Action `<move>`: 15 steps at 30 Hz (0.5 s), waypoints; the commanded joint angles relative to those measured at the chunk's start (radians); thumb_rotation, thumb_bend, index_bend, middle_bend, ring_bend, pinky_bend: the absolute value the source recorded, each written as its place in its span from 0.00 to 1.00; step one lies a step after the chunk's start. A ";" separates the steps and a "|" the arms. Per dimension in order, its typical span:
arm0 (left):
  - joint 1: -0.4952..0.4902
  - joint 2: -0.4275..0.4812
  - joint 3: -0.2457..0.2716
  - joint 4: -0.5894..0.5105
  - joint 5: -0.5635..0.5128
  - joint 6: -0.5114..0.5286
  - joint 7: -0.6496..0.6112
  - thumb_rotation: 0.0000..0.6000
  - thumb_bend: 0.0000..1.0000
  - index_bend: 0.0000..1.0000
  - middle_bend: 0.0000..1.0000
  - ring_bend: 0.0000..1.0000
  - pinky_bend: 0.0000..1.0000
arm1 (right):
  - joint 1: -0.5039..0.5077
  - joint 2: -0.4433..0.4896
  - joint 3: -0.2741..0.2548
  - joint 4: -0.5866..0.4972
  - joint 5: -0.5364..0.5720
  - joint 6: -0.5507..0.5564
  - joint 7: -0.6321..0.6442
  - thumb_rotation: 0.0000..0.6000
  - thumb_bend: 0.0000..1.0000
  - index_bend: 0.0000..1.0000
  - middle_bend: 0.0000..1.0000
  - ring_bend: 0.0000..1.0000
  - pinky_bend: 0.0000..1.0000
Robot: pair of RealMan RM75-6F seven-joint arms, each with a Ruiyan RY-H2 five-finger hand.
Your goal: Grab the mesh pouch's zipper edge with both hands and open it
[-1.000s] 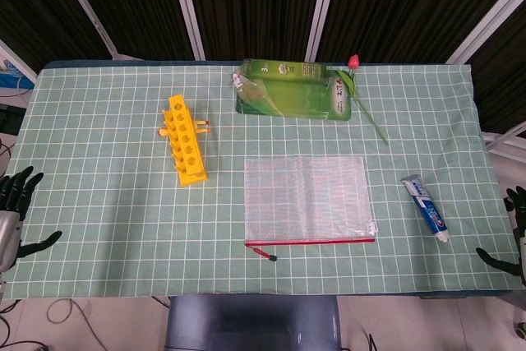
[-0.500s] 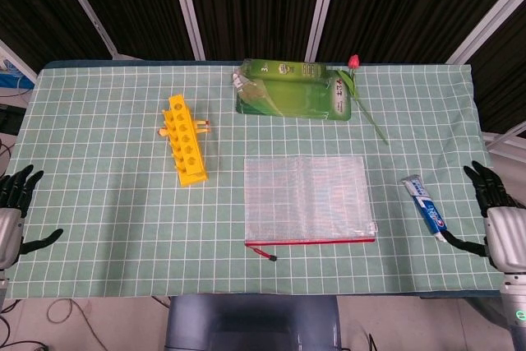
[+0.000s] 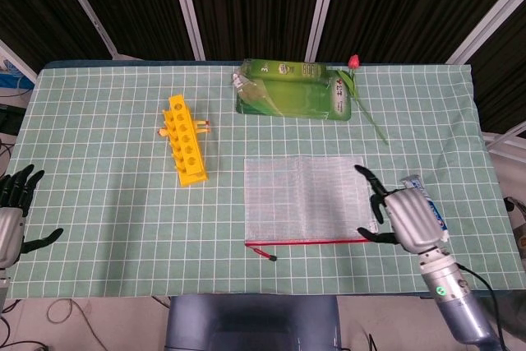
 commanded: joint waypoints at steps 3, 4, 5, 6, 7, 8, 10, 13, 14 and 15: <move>-0.003 0.002 0.002 0.001 -0.007 -0.013 0.008 1.00 0.01 0.00 0.00 0.00 0.00 | 0.145 -0.179 0.004 -0.070 0.170 -0.154 -0.237 1.00 0.17 0.35 1.00 1.00 0.95; -0.003 0.002 0.002 0.001 -0.008 -0.014 0.010 1.00 0.01 0.00 0.00 0.00 0.00 | 0.154 -0.200 0.006 -0.067 0.192 -0.153 -0.263 1.00 0.18 0.37 1.00 1.00 0.96; -0.004 0.002 0.002 0.000 -0.009 -0.016 0.013 1.00 0.01 0.00 0.00 0.00 0.00 | 0.169 -0.238 0.004 -0.066 0.231 -0.152 -0.308 1.00 0.18 0.38 1.00 1.00 0.97; -0.004 0.002 0.002 0.000 -0.011 -0.018 0.016 1.00 0.01 0.00 0.00 0.00 0.00 | 0.184 -0.275 0.000 -0.063 0.266 -0.151 -0.347 1.00 0.19 0.40 1.00 1.00 0.97; -0.005 0.002 0.002 -0.001 -0.013 -0.020 0.019 1.00 0.01 0.00 0.00 0.00 0.00 | 0.196 -0.304 -0.002 -0.058 0.292 -0.149 -0.373 1.00 0.19 0.42 1.00 1.00 0.98; -0.005 0.002 0.002 -0.001 -0.015 -0.021 0.021 1.00 0.01 0.00 0.00 0.00 0.00 | 0.204 -0.327 -0.003 -0.053 0.313 -0.143 -0.396 1.00 0.20 0.42 1.00 1.00 0.98; -0.006 0.003 0.002 -0.003 -0.017 -0.025 0.025 1.00 0.01 0.00 0.00 0.00 0.00 | 0.219 -0.368 -0.007 -0.042 0.348 -0.136 -0.428 1.00 0.21 0.44 1.00 1.00 0.98; -0.007 0.004 0.003 -0.005 -0.021 -0.030 0.029 1.00 0.01 0.00 0.00 0.00 0.00 | 0.241 -0.432 -0.012 -0.019 0.399 -0.124 -0.471 1.00 0.23 0.46 1.00 1.00 0.98; -0.007 0.004 0.003 -0.006 -0.022 -0.032 0.031 1.00 0.01 0.00 0.00 0.00 0.00 | 0.249 -0.454 -0.014 -0.008 0.415 -0.119 -0.484 1.00 0.24 0.46 1.00 1.00 0.98; -0.008 0.005 0.003 -0.006 -0.022 -0.032 0.032 1.00 0.01 0.00 0.00 0.00 0.00 | 0.253 -0.469 -0.016 -0.001 0.425 -0.115 -0.492 1.00 0.25 0.47 1.00 1.00 0.98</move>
